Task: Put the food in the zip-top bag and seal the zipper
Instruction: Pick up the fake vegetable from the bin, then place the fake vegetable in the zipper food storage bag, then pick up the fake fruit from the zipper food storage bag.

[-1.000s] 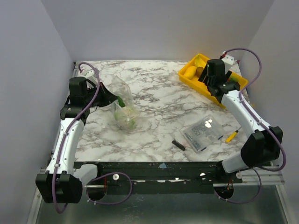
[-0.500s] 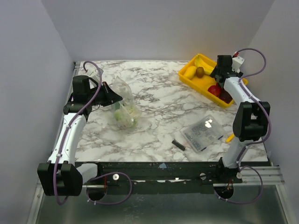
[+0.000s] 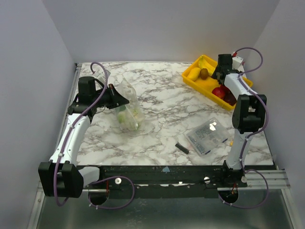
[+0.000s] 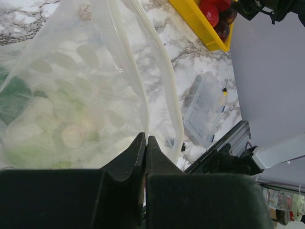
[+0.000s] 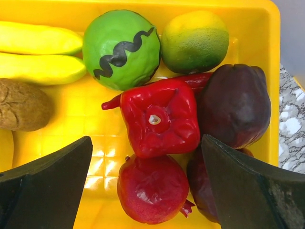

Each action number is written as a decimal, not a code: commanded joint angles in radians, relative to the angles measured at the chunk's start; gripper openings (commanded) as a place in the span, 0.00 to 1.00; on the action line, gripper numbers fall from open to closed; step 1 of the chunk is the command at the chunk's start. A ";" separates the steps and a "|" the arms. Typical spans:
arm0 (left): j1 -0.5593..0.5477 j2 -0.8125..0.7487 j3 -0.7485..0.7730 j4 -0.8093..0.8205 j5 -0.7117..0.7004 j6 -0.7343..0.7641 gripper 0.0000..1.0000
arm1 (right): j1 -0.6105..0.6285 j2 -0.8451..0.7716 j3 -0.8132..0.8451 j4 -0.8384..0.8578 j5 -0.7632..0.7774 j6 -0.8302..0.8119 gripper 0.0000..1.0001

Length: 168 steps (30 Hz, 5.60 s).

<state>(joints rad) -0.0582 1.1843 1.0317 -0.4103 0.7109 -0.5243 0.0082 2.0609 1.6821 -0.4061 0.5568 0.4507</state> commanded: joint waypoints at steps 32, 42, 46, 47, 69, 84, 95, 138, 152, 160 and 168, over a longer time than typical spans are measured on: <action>-0.058 0.013 0.015 -0.032 0.004 0.043 0.00 | -0.050 -0.101 -0.082 0.069 -0.116 -0.031 0.36; -0.057 0.010 0.015 -0.033 0.012 0.044 0.00 | -0.027 -0.342 -0.215 0.083 -0.629 0.061 0.22; -0.058 0.003 0.008 -0.030 0.002 0.046 0.00 | 0.052 -0.432 -0.267 0.101 -0.788 0.073 0.18; -0.058 0.003 0.008 -0.031 0.000 0.046 0.00 | 0.074 -0.446 -0.272 0.101 -0.828 0.073 0.17; -0.049 -0.069 0.008 -0.022 -0.047 0.061 0.00 | 0.687 -0.476 -0.055 0.030 -0.964 0.153 0.12; -0.048 -0.077 0.004 -0.018 -0.042 0.057 0.00 | 0.932 -0.222 0.231 -0.425 -0.346 0.213 0.14; -0.046 -0.086 0.004 -0.021 -0.043 0.057 0.00 | 1.000 -0.114 0.348 -0.603 -0.253 0.171 0.44; -0.046 -0.070 0.001 -0.020 -0.022 0.044 0.00 | 0.770 -0.612 -0.044 -0.187 0.244 -0.070 0.93; -0.047 -0.051 -0.002 -0.010 -0.001 0.032 0.00 | 0.164 -0.505 -0.240 -0.024 -0.106 -0.031 0.94; -0.050 -0.055 -0.007 -0.004 0.006 0.027 0.00 | 0.030 -0.246 -0.102 0.070 -0.352 -0.026 0.95; -0.051 -0.053 -0.007 -0.004 0.006 0.027 0.00 | 0.029 0.004 0.117 0.046 -0.416 -0.044 0.95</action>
<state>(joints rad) -0.1051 1.1316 1.0298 -0.4427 0.6834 -0.4950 0.0326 1.9793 1.6989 -0.3756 0.2253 0.4175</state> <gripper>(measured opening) 0.012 0.947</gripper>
